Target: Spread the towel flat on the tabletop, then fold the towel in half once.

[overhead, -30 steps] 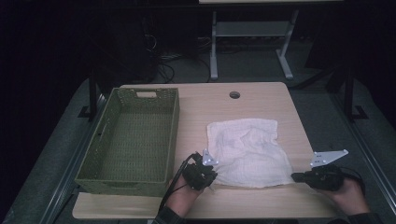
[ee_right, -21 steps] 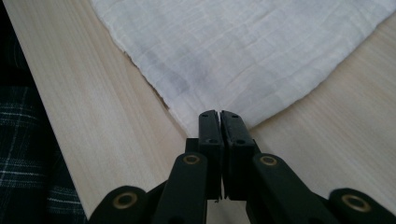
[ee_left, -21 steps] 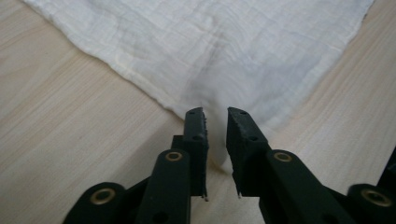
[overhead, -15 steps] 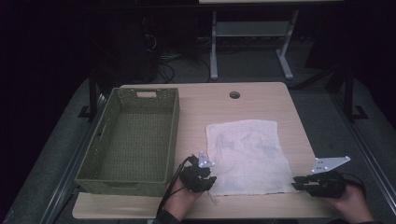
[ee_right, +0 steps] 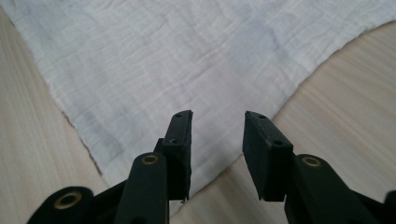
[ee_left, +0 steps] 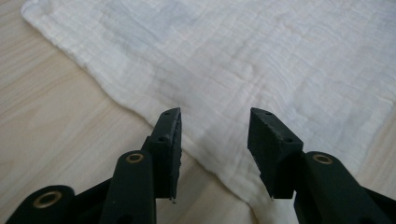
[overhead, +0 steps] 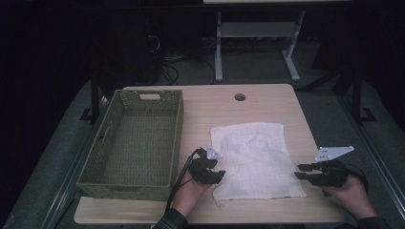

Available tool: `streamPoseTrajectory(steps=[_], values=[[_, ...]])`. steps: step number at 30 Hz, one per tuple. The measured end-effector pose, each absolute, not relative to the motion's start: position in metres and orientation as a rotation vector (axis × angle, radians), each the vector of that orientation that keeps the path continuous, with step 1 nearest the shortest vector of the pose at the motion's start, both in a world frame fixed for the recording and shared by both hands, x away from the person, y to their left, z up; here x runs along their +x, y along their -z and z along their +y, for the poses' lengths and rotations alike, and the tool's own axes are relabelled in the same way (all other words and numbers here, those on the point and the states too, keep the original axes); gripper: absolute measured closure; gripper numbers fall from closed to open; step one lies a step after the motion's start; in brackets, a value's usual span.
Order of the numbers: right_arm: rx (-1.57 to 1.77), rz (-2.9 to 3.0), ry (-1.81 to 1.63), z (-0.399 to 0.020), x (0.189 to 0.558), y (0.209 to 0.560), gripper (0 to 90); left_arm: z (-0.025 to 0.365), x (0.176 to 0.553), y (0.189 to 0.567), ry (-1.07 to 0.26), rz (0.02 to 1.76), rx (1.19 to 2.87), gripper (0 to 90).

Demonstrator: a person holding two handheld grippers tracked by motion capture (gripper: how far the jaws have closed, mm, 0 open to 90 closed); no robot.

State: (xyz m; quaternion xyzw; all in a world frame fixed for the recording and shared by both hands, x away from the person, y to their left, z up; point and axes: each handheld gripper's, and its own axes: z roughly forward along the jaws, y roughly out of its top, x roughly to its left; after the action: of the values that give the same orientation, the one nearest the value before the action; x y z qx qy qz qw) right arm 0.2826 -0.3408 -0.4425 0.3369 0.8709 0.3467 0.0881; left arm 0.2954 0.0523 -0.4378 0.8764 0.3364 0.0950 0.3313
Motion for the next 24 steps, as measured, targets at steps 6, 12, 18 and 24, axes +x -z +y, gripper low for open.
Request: streamPoseTrajectory(steps=[6,12,18,24], values=[[1.004,2.577,-1.059,-0.338,0.301,0.439,58.1,0.055,0.308,0.441,-0.219,0.892,2.25,47.2],[1.002,2.57,-1.066,-0.332,0.323,0.436,56.9,0.056,0.32,0.442,-0.262,0.898,2.244,42.8],[0.982,2.569,-1.067,-0.323,0.342,0.432,56.9,0.051,0.33,0.442,-0.281,0.904,2.262,41.9],[0.992,2.556,-1.077,-0.32,0.361,0.43,57.0,0.05,0.344,0.443,-0.308,0.926,2.268,41.3]])
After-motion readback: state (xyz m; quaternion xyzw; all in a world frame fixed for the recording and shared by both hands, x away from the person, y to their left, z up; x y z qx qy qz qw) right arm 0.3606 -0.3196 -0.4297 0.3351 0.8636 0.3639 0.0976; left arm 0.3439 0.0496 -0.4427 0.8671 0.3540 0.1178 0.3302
